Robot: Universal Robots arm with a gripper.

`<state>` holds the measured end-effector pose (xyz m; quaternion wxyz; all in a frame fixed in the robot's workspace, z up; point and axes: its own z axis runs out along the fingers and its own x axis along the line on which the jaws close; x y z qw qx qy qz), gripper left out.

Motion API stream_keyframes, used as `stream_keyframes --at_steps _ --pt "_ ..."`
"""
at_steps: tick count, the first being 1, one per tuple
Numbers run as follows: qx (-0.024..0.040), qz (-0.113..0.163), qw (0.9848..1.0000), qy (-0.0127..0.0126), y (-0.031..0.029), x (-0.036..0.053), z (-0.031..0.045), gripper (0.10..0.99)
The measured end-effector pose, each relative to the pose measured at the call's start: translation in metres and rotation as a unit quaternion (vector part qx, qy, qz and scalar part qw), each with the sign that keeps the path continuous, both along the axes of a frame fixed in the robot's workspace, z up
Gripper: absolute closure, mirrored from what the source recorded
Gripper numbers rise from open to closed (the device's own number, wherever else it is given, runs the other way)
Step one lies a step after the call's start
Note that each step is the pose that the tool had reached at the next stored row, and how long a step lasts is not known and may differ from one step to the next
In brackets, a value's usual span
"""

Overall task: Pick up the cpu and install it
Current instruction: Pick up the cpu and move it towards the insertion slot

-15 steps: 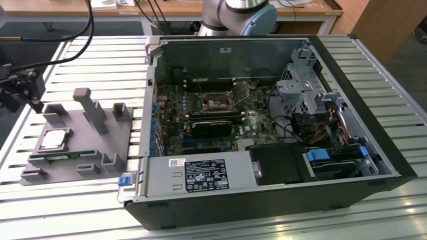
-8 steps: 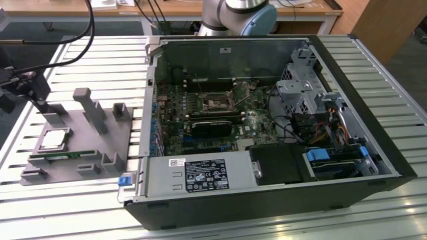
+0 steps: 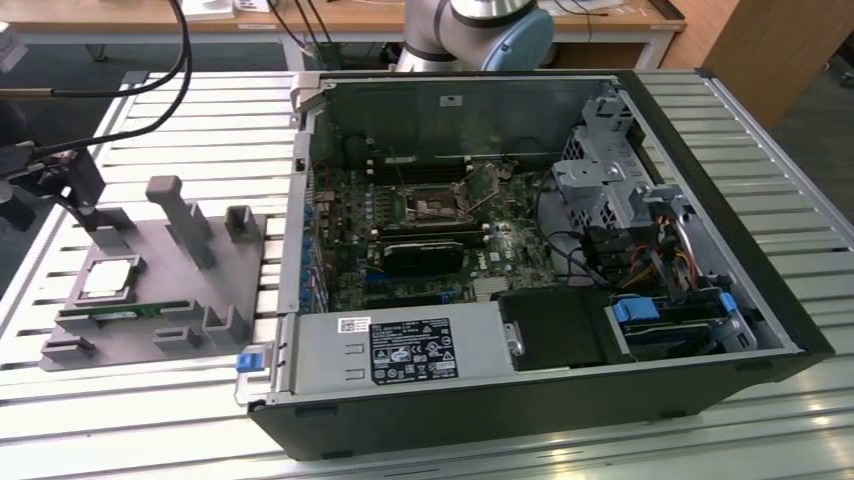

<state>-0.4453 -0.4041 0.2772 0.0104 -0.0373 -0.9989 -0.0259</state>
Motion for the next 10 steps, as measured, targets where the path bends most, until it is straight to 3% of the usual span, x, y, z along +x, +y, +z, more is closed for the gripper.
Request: stream_keyframes --at_steps 10 --pt "0.0 0.0 1.0 0.0 0.0 0.0 -0.0075 0.38"
